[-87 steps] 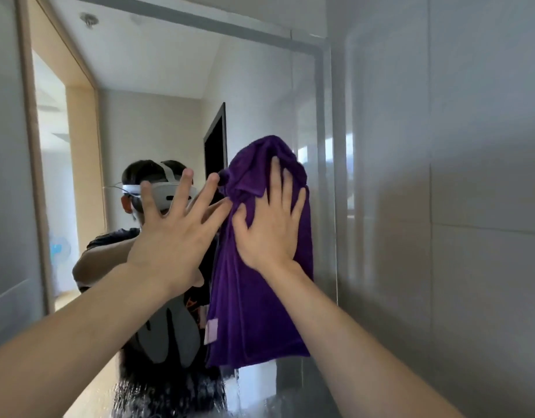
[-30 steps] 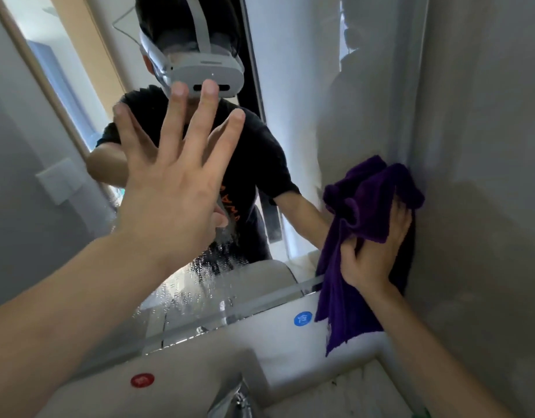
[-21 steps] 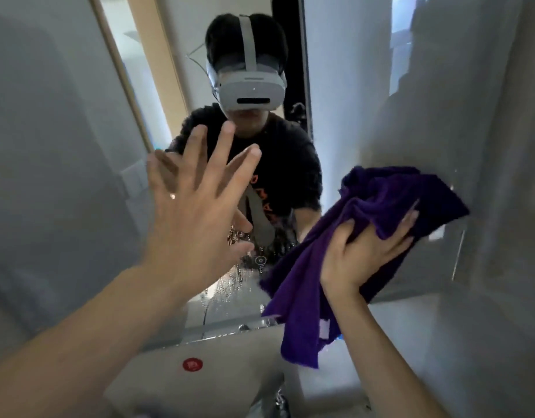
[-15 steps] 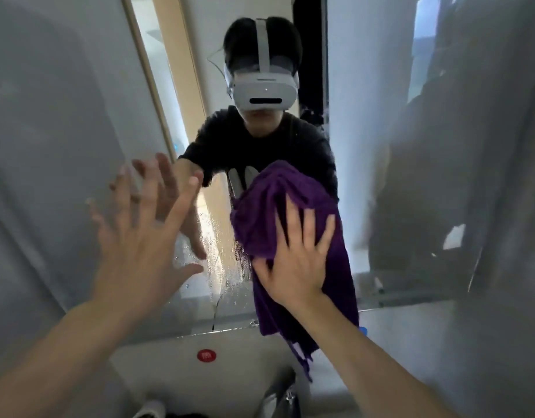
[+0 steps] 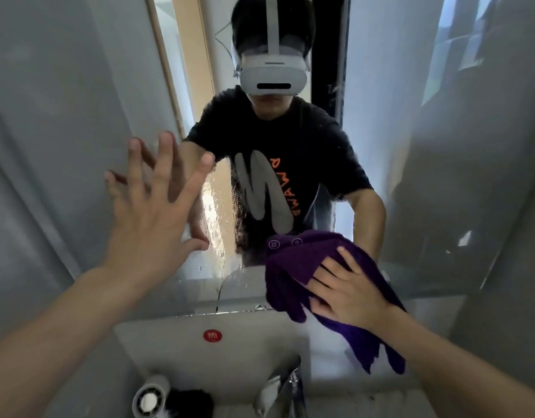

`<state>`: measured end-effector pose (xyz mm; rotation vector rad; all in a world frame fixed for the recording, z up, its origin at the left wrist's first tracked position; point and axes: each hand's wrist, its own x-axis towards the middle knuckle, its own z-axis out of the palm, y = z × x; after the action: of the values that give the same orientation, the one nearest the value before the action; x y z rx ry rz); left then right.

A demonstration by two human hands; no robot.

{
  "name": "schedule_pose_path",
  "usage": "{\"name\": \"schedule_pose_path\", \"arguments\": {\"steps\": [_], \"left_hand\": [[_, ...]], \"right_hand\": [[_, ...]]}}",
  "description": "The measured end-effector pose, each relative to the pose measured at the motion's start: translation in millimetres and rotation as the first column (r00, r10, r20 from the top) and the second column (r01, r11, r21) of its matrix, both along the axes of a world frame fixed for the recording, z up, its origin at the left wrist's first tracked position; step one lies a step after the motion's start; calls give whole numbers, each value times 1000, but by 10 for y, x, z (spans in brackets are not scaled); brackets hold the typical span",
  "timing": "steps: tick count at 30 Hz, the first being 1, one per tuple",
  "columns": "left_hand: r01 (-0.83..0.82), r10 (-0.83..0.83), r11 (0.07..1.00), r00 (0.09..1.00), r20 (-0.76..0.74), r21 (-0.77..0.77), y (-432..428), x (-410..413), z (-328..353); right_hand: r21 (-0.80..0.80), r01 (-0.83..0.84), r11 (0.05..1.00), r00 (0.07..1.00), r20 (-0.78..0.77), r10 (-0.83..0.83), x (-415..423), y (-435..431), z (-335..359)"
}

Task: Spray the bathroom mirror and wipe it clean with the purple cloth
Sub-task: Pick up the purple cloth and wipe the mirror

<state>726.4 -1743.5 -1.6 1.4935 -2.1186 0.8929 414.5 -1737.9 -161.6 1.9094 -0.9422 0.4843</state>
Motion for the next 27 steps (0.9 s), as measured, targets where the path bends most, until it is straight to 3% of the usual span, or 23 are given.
{"name": "schedule_pose_path", "arguments": {"steps": [3,5,7,9,10,11,15,18,22,27], "left_hand": [[-14,14,999,1000,7,29,-9,-8,1],[-29,28,998,1000,10,55,-4,-18,13],[-25,25,997,1000,2,78,21,-30,33],[5,-5,996,1000,2,87,64,-12,59],[37,-36,996,999,-12,86,79,25,66],[77,-73,994,996,-52,83,100,87,75],[106,-92,994,942,-323,27,176,587,81],[1,29,996,945,-327,93,162,978,-3],[-82,104,990,973,-205,111,35,1150,-128],[-70,92,992,974,-209,109,-78,1181,-185]], "right_hand": [[-5,163,987,939,308,-154,-279,79,183],[-21,226,974,774,612,-166,-229,86,493],[-4,259,966,558,817,-146,58,25,879],[35,302,953,414,896,-164,516,-44,1266],[48,302,952,399,901,-172,759,-73,1418],[53,286,957,441,879,-181,988,-101,1527],[26,137,990,813,569,-128,1705,-184,1534],[108,16,994,974,225,-40,1927,-212,1044],[237,41,971,978,-209,9,1691,-265,396],[216,134,967,895,-444,-25,1039,-232,182]]}}
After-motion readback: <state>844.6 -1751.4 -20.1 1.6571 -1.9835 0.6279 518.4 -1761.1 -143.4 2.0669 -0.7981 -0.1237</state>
